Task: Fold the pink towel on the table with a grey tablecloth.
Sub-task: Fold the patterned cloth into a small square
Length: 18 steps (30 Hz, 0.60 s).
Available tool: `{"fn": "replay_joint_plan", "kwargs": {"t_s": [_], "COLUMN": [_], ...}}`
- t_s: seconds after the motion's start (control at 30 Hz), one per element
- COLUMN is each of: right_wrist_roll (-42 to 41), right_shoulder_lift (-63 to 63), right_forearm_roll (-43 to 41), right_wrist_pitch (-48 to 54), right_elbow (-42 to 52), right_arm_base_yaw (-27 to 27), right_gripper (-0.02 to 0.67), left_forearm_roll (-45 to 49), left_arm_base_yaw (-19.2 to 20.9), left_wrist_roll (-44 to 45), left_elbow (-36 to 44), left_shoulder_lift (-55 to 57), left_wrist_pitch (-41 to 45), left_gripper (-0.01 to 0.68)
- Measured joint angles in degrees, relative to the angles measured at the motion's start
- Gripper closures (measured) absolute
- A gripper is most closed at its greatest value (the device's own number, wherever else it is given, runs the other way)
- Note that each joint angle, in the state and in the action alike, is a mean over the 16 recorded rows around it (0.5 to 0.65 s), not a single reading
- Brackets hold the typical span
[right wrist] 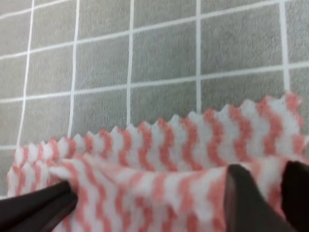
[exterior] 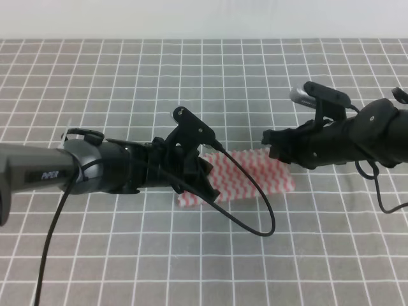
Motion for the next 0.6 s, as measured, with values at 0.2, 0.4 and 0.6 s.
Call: {"fn": "replay_joint_plan", "kwargs": {"t_s": [0.2,0.4,0.6], "right_wrist_roll": [-0.01,-0.08,-0.13], "right_shoulder_lift": [-0.04,0.04,0.15], "right_forearm_roll": [0.54,0.17,-1.59], "right_wrist_pitch": [-0.57,2.69,9.42], "right_elbow": [-1.42,-3.63,-5.41], "right_arm_base_yaw": [-0.02,0.0,0.02], "right_gripper": [0.397,0.432,0.535], "left_forearm_roll": [-0.02,-0.04,0.02], "left_arm_base_yaw": [0.0,0.0,0.0], "left_wrist_roll": [0.39,0.7,-0.55], "left_elbow": [-0.01,-0.01,0.1], "left_shoulder_lift": [0.01,-0.11,-1.73], "left_wrist_pitch": [0.0,-0.07,-1.46], "left_gripper": [0.673,0.673,0.673]}}
